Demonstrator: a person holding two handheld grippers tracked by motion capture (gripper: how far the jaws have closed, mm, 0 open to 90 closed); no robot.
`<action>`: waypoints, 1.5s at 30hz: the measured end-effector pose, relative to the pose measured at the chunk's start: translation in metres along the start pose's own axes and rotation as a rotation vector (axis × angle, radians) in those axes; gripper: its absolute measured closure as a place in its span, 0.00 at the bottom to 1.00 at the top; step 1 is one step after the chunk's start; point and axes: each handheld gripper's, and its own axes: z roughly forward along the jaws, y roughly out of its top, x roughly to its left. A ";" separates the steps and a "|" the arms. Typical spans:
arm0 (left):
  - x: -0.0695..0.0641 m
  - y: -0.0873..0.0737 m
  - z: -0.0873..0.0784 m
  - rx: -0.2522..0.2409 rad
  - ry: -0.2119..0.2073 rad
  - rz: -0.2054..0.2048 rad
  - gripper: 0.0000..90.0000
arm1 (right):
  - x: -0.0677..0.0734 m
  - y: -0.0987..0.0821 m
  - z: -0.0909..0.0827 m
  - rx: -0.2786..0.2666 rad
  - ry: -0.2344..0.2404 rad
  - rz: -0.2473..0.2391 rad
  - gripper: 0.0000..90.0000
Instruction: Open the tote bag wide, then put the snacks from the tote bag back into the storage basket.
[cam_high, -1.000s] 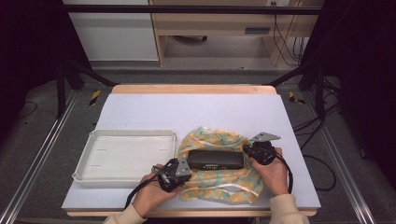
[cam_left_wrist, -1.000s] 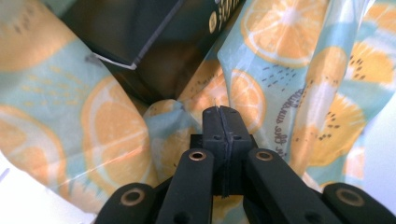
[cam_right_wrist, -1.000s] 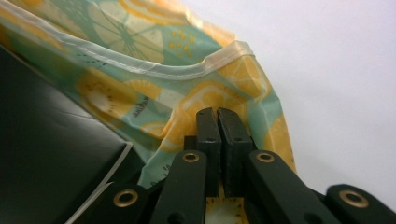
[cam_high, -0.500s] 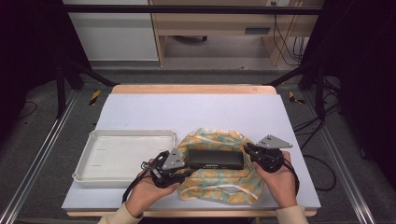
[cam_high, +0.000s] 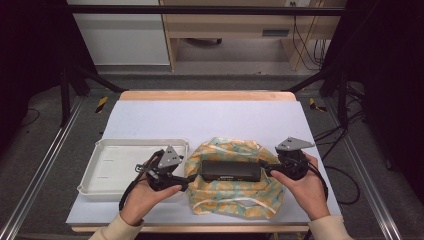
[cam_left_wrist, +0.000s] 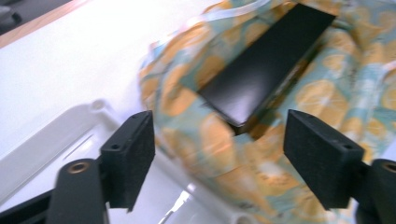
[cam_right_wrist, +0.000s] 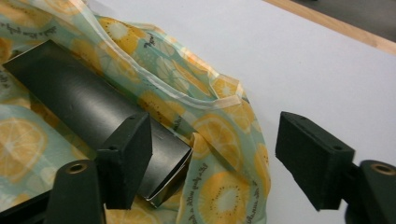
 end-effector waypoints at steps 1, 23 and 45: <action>0.004 -0.001 0.000 0.001 -0.002 -0.014 0.24 | 0.000 0.002 0.000 0.010 0.008 0.002 0.28; 0.065 -0.026 -0.026 -0.010 0.087 -0.067 0.11 | 0.020 0.035 0.021 0.260 0.198 -0.293 0.30; 0.083 -0.034 -0.036 -0.010 0.107 -0.106 0.13 | 0.027 0.036 0.045 0.370 0.322 -0.481 0.38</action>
